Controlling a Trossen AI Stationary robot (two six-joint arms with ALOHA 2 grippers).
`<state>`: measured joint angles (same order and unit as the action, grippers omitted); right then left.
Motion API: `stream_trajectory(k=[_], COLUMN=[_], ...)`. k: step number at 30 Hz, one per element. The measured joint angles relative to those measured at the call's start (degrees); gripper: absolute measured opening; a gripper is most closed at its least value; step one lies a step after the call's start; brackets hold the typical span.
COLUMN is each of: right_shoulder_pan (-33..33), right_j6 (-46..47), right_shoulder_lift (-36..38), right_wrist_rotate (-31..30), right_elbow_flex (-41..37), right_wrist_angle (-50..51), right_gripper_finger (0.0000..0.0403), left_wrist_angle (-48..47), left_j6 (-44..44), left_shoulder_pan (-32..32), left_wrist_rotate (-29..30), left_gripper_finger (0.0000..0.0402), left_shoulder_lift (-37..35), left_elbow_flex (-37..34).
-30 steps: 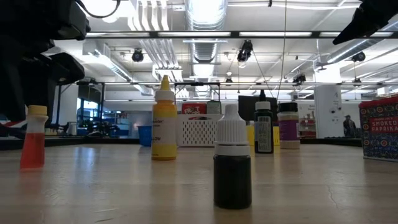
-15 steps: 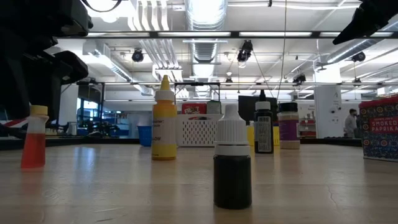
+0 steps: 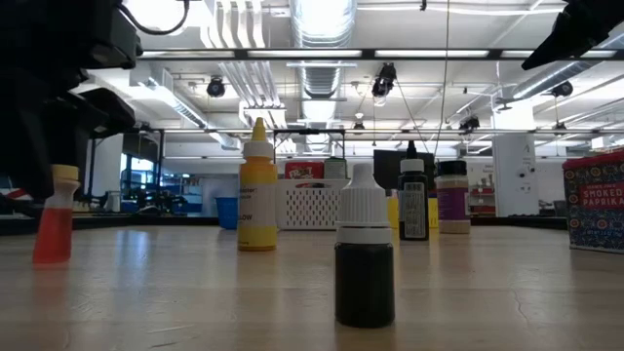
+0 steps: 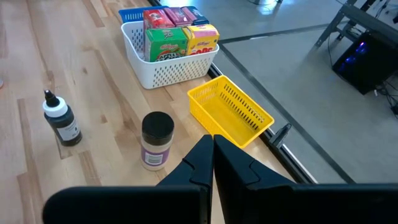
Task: Pick & Place Kitchen Items
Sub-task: Put the transparent food coloring bottle into the blue bin
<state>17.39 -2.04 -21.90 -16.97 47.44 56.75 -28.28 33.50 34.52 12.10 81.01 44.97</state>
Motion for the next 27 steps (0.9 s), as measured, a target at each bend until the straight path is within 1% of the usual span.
stream_trajectory(k=[5, 12, 16, 21, 24, 27], right_shoulder_pan=[0.0, 0.0, 0.0, 0.0, 0.0, 0.0], right_j6=[0.0, 0.1, 0.1, 0.0, 0.1, 0.0], right_shoulder_lift=[0.0, 0.0, 0.0, 0.0, 0.0, 0.0], right_wrist_rotate=[0.0, 0.0, 0.0, 0.0, 0.0, 0.0], right_elbow_flex=[0.0, 0.0, 0.0, 0.0, 0.0, 0.0], right_wrist_angle=[0.0, 0.0, 0.0, 0.0, 0.0, 0.0], right_gripper_finger=[0.0008, 0.0008, 0.0008, 0.0008, 0.0008, 0.0008], left_wrist_angle=[0.4, 0.1, -1.9, -5.8, -7.4, -7.7], left_j6=[-0.9, -3.2, -3.6, -3.6, -3.9, -6.1], left_shoulder_pan=[0.0, 0.0, -0.8, -2.8, -4.9, -7.9], left_wrist_rotate=[0.0, 0.0, 0.4, 5.1, 7.9, 10.8], left_gripper_finger=[0.0093, 0.0090, 0.0089, 0.0089, 0.0089, 0.0088], left_shoulder_lift=[0.0, -0.2, -1.6, -4.4, -6.4, -8.5], left_elbow_flex=[0.3, 0.8, 1.5, 1.7, 1.7, 1.7])
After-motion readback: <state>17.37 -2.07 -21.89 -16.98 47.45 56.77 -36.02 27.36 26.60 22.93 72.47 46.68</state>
